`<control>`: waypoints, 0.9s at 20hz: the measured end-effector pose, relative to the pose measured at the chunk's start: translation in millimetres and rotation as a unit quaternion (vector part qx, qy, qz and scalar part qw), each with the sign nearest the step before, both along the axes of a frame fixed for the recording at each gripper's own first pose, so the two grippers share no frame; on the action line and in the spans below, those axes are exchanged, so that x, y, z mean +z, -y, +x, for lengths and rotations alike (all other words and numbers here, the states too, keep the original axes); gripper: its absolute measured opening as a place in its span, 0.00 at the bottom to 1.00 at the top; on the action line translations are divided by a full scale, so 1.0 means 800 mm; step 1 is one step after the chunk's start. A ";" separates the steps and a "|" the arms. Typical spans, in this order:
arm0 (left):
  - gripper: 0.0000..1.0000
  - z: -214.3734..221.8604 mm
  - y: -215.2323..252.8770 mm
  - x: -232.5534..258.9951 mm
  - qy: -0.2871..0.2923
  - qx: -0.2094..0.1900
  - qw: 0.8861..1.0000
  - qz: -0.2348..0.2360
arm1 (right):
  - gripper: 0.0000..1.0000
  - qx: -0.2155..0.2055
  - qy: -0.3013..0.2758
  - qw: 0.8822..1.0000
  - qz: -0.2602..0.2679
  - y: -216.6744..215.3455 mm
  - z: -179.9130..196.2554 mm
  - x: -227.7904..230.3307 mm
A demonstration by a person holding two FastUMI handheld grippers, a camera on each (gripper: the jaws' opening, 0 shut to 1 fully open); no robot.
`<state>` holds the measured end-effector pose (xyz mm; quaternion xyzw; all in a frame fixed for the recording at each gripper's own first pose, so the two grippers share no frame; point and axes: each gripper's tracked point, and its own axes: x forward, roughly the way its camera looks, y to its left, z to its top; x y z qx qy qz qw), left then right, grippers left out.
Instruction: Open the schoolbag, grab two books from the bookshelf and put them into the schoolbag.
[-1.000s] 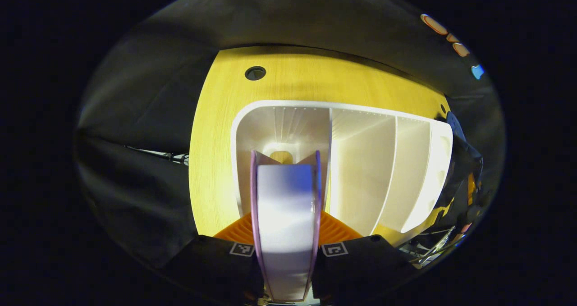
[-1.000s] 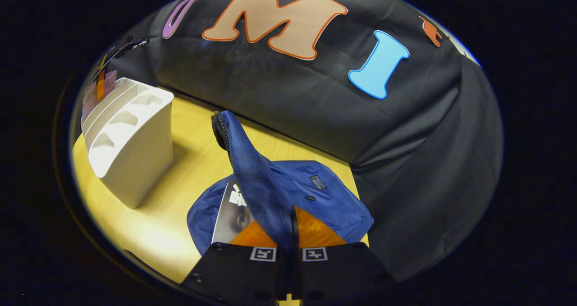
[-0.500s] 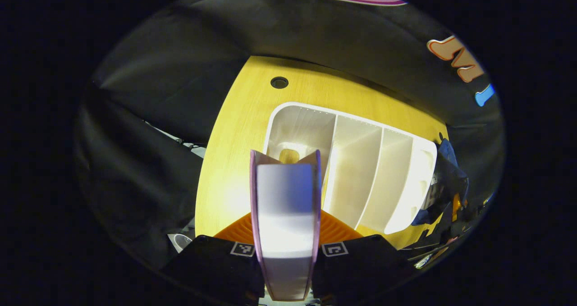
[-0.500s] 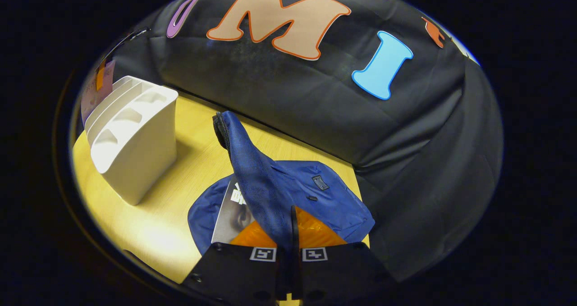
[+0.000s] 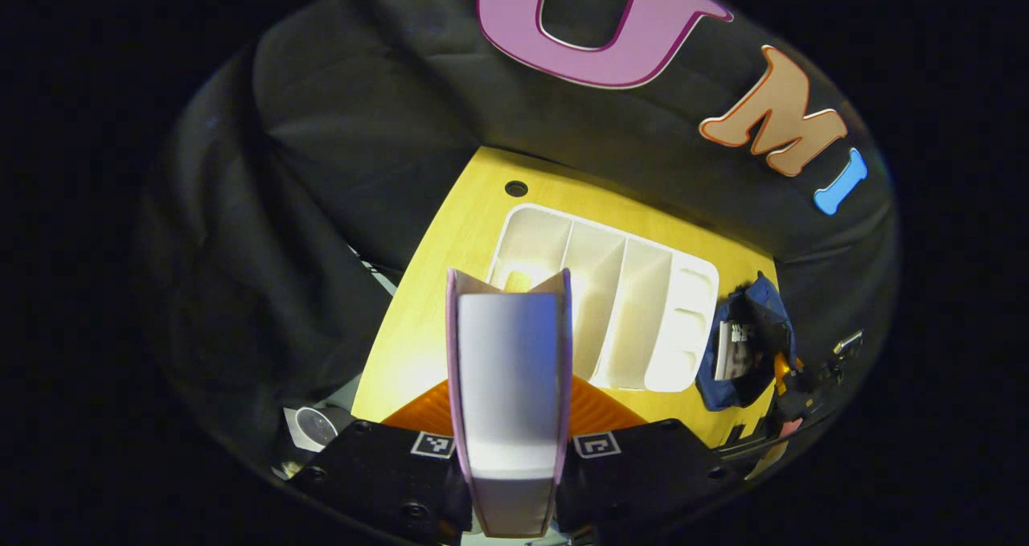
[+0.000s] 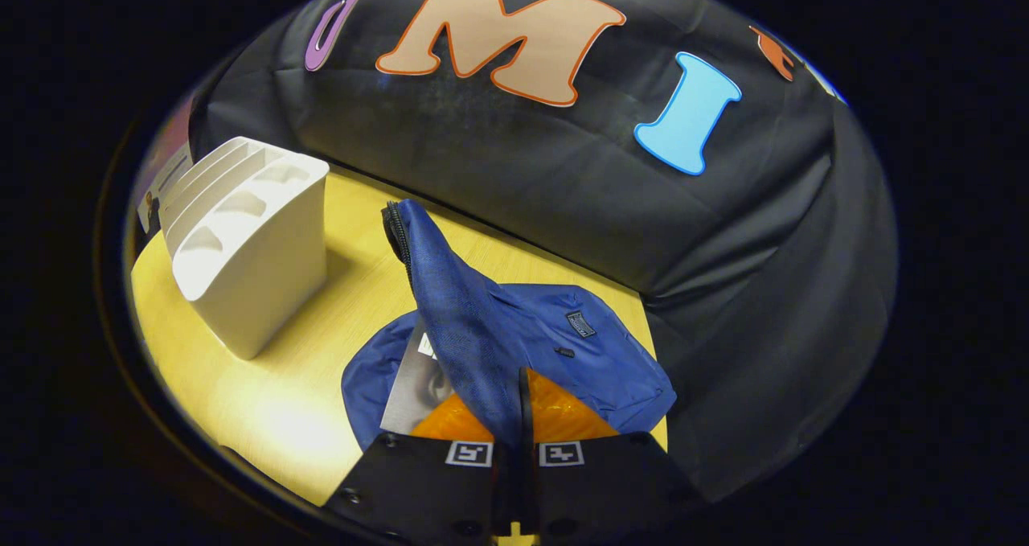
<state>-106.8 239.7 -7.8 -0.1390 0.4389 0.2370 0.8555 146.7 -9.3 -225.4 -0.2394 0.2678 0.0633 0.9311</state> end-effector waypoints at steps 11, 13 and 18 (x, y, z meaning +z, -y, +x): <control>0.37 0.035 0.239 0.016 0.148 -0.076 0.974 -0.154 | 0.07 0.002 0.003 1.000 0.030 0.010 -0.006 0.005; 0.37 0.057 0.282 -0.006 0.157 -0.102 0.965 -0.185 | 0.06 -0.002 0.005 0.999 0.035 0.013 -0.007 0.008; 0.37 0.115 0.362 -0.054 0.177 -0.144 0.942 -0.248 | 0.06 -0.017 0.012 0.998 0.054 0.020 -0.004 0.018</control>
